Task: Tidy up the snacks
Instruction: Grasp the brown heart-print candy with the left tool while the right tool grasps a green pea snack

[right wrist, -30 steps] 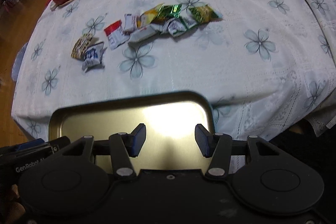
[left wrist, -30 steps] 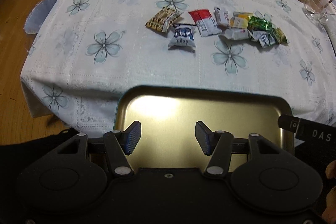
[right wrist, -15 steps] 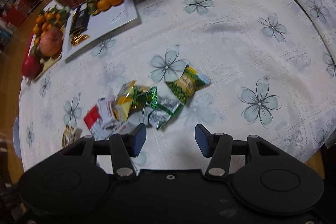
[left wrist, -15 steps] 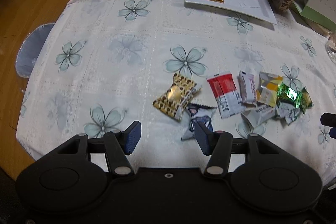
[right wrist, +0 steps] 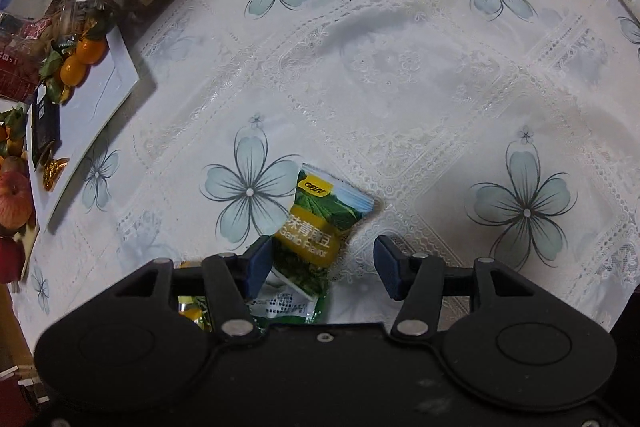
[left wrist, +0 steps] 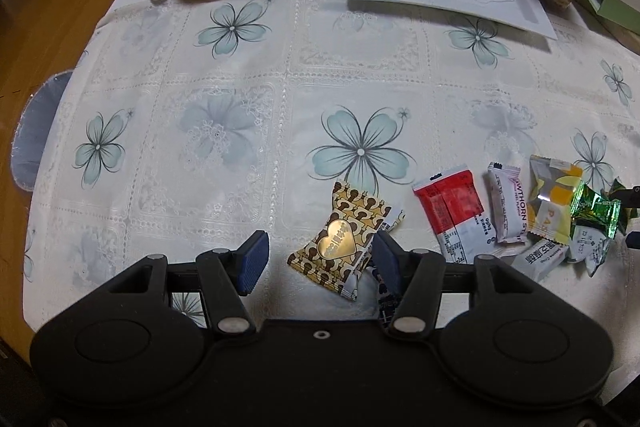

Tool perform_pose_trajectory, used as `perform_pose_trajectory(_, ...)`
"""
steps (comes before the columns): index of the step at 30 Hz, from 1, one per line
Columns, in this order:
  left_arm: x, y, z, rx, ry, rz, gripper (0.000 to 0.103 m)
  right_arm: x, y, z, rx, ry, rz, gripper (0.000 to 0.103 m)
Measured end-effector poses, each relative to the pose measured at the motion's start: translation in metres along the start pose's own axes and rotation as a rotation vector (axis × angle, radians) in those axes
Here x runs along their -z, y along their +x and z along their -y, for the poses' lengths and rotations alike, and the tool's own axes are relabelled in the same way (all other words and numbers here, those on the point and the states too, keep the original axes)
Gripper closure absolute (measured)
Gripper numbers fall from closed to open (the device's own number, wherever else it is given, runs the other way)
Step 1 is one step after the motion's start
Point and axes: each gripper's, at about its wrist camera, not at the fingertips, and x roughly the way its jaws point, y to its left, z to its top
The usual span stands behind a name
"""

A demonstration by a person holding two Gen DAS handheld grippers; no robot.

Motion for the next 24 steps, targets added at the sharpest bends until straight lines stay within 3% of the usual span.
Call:
perform_pose_trajectory(6, -0.001, 0.008, 0.002, 0.022, 0.004, -0.019, 0.042, 0.004, 0.008, -0.020, 0.037, -0.055, 0.023, 0.048)
perform_pose_trajectory(10, -0.001, 0.011, 0.001, 0.016, 0.008, -0.015, 0.042, 0.008, 0.009, -0.032, 0.030, -0.121, 0.030, 0.064)
perform_pose_trajectory(13, 0.000, 0.016, -0.001, 0.020, 0.013, -0.023, 0.042, 0.011, 0.007, -0.038, 0.044, -0.154, 0.047, 0.067)
perform_pose_trajectory(17, 0.001, 0.021, -0.001, 0.011, 0.008, -0.035, 0.042, 0.010, 0.000, -0.041, 0.015, -0.175, 0.048, 0.074)
perform_pose_trajectory(24, 0.002, 0.026, 0.003, 0.005, 0.024, -0.033, 0.042, 0.015, -0.015, -0.048, -0.025, -0.219, 0.087, 0.076)
